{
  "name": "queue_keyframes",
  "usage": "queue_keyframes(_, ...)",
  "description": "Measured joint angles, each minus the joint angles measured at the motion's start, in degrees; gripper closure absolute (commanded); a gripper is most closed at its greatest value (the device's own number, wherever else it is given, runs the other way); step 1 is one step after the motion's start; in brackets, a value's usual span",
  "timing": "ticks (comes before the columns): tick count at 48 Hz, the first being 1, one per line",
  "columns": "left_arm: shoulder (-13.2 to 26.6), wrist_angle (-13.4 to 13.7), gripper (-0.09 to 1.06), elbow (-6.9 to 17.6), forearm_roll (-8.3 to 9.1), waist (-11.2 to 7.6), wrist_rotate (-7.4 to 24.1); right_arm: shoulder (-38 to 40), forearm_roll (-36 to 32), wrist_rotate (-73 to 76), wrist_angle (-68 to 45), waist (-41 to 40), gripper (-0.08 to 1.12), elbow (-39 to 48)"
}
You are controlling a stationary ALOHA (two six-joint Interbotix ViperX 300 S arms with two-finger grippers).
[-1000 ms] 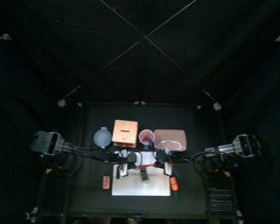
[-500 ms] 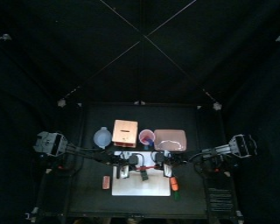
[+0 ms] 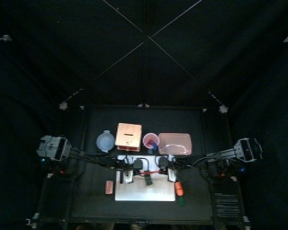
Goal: Place sushi on board then cut the sushi with the knife then place the pieces on the plate
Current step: Cut the sushi into 4 pieces
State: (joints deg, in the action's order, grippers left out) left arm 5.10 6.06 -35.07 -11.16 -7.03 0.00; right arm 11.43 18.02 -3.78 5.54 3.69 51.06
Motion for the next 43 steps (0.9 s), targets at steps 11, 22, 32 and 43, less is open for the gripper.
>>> queue_keyframes(11, 0.35, 0.00, 0.56, 0.09, 0.00, 0.09, 0.00, -0.26, -0.09, 0.00, -0.09, 0.00, 0.66, 0.00)
queue_keyframes(22, 0.79, 0.00, 0.56, 0.26, 0.00, 0.09, 0.00, -0.44, -0.09, 0.00, 0.00, -0.09, 0.66, 0.00)
queue_keyframes(32, 1.76, 0.00, 0.56, 0.53, -0.09, 0.35, 0.00, -1.32, -0.09, 0.00, 0.00, -0.18, 0.66, 0.00)
queue_keyframes(43, 3.16, 0.00, 0.56, 0.88, 0.62, 0.44, 0.26, -3.25, 0.00, 0.00, -0.09, -0.18, 0.66, 0.00)
